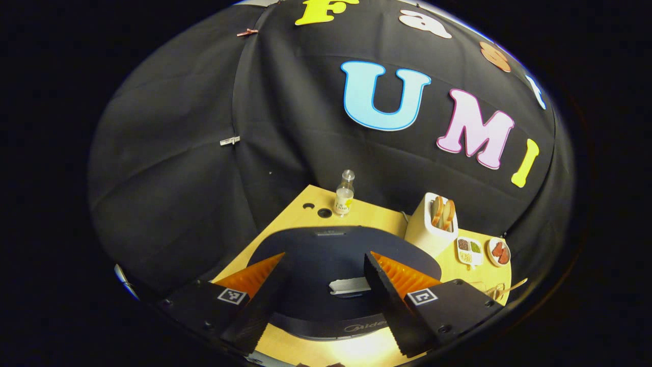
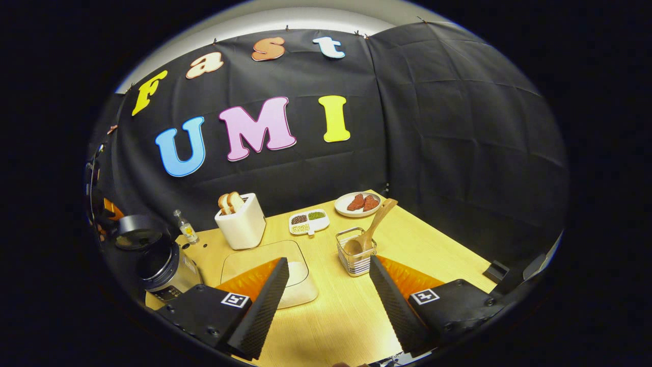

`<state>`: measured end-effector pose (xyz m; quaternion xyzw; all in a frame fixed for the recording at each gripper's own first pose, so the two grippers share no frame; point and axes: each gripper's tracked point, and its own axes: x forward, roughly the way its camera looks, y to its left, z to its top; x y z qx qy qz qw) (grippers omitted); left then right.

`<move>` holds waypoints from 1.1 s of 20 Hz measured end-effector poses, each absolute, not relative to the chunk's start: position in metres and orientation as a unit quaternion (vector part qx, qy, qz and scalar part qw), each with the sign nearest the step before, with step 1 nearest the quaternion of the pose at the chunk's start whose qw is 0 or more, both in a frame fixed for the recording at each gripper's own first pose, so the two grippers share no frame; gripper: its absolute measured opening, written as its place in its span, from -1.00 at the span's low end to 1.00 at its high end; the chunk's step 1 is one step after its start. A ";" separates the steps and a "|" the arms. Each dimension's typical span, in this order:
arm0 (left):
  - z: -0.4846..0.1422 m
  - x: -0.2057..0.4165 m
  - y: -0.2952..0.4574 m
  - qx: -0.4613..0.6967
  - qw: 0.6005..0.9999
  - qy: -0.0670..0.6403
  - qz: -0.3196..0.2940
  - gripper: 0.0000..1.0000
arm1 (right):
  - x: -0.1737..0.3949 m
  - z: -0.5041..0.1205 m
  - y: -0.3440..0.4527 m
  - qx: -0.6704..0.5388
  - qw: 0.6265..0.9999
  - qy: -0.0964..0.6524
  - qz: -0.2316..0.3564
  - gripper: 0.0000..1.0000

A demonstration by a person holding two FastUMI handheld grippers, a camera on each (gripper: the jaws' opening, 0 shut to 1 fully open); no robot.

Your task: Close the left gripper, press the button to open the rice cooker; take a wooden spoon from the chopstick holder with the right hand, scoop a spoonful of rice and pour it into the rice cooker, then put the wooden spoon back into the chopstick holder.

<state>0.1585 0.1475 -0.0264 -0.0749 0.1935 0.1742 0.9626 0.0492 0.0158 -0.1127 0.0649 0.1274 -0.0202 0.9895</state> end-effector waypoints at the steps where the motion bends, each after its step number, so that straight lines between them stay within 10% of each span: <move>1: -0.038 0.155 0.145 -0.067 0.963 0.192 0.176 0.98 | 0.048 -0.113 0.016 0.064 0.990 0.128 -0.018 0.97; 22: -0.128 0.162 0.121 0.006 0.979 0.083 0.187 0.96 | 0.020 -0.161 0.015 0.032 0.981 0.193 -0.013 0.98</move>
